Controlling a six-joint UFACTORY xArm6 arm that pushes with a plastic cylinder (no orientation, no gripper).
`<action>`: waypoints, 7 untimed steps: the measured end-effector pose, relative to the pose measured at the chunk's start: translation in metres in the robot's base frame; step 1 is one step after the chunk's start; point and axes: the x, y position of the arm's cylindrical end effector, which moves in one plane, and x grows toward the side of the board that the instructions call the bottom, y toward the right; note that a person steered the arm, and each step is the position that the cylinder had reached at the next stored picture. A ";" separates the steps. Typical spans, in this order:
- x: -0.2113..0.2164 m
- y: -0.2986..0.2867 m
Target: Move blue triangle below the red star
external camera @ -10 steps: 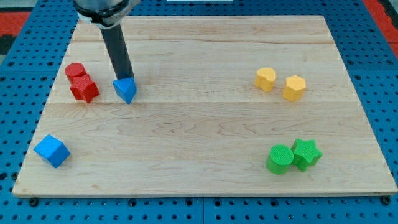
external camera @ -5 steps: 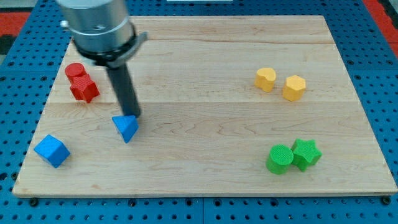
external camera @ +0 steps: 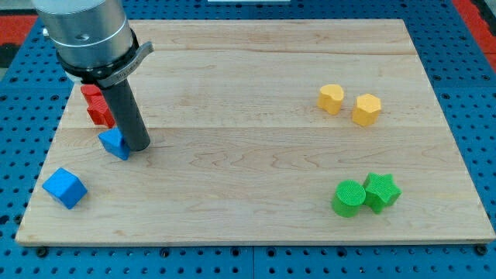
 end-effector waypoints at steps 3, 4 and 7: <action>0.004 -0.034; 0.020 -0.035; -0.002 0.005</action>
